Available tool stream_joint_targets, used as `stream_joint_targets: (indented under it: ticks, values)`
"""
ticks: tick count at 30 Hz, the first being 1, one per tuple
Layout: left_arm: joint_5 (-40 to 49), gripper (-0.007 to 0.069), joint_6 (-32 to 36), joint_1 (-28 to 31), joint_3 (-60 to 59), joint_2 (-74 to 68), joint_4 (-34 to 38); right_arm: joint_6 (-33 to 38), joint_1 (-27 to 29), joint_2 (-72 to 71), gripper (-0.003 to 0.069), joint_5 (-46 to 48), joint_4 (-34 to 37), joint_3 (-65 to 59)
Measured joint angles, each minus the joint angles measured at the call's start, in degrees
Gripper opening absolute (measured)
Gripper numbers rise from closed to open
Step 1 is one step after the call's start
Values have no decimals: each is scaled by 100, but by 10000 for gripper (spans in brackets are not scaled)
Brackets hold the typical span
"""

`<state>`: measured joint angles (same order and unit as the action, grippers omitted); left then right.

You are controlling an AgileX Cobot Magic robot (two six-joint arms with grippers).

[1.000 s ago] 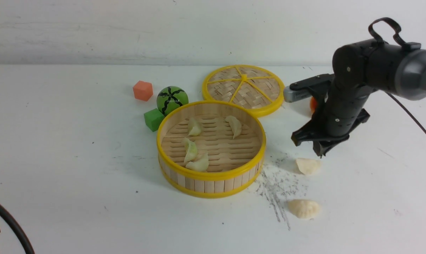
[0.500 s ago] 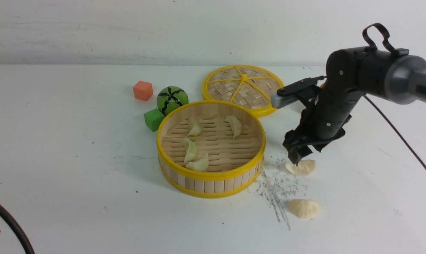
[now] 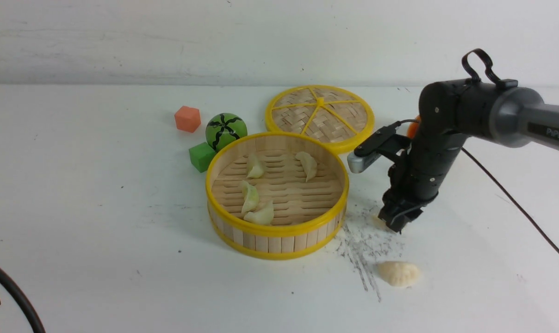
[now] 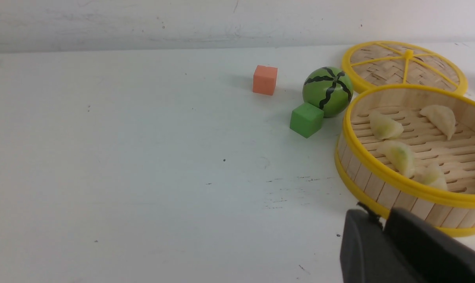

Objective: Put the dumplings into the steamer on the white table.
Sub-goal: 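Reach for and grasp a dumpling lying on the table beside the steamer, then place the dumpling in the bamboo steamer basket with the right gripper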

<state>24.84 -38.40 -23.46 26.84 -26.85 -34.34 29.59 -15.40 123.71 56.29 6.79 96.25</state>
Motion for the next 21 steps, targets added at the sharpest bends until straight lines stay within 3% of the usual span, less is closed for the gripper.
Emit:
stream_joint_targets:
  ticks: [11,17,21]
  values:
    - [0,83,0,0,0,0,23,5,0,-583,177,535,249,35]
    - [0,88,0,0,0,0,47,64,-25,-950,177,383,1193,276]
    - [0,92,0,0,0,0,102,160,-119,-953,177,153,1466,300]
